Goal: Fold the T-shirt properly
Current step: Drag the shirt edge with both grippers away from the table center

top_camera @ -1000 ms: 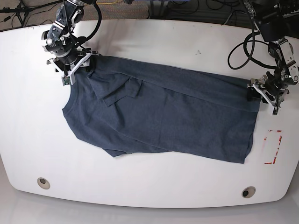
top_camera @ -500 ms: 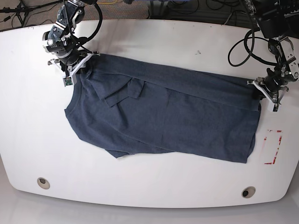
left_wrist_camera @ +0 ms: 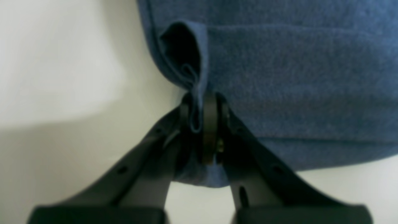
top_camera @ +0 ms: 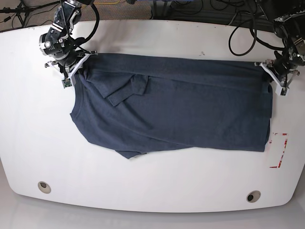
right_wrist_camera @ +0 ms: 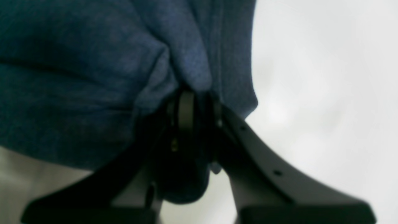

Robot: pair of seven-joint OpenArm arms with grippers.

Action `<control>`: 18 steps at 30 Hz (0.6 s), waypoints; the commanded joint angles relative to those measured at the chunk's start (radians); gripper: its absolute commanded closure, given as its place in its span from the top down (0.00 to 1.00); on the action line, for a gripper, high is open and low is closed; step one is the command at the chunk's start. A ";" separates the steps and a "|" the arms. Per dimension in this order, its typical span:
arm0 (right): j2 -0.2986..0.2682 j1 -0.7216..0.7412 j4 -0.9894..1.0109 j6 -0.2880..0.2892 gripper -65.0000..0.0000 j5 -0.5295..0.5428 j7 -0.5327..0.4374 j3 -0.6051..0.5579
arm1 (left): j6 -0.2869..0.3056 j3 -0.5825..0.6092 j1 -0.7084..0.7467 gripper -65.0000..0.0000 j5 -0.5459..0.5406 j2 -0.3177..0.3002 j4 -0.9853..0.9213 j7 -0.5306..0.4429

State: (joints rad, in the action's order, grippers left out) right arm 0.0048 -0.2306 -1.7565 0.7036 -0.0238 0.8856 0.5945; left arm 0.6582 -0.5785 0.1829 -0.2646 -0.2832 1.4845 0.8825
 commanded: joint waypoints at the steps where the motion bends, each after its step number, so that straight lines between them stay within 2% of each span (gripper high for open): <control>1: -0.013 -0.026 -0.026 -0.005 0.09 -0.049 0.042 -0.012 | 0.008 -0.008 0.060 0.02 0.037 -0.009 0.095 0.054; 4: -0.047 -0.062 -0.053 -0.005 0.09 -0.049 0.056 -0.058 | 0.040 -0.010 0.119 0.02 0.037 0.003 0.153 0.091; 7: -0.072 -0.094 -0.073 -0.005 0.09 -0.046 0.071 -0.103 | 0.040 -0.038 0.168 0.02 0.041 0.019 0.212 0.116; 13: -0.078 -0.135 -0.119 -0.005 0.09 -0.049 0.077 -0.130 | 0.040 -0.082 0.229 0.02 0.041 0.055 0.288 0.160; 18: -0.078 -0.160 -0.150 -0.005 0.09 -0.049 0.077 -0.130 | 0.040 -0.093 0.280 0.03 0.041 0.060 0.328 0.163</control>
State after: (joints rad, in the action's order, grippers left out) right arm -0.0628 -0.3794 -1.8832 0.6994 -0.0483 0.9443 0.4622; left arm 0.7006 -0.6601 0.4435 -0.2321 -0.2070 1.7756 1.0512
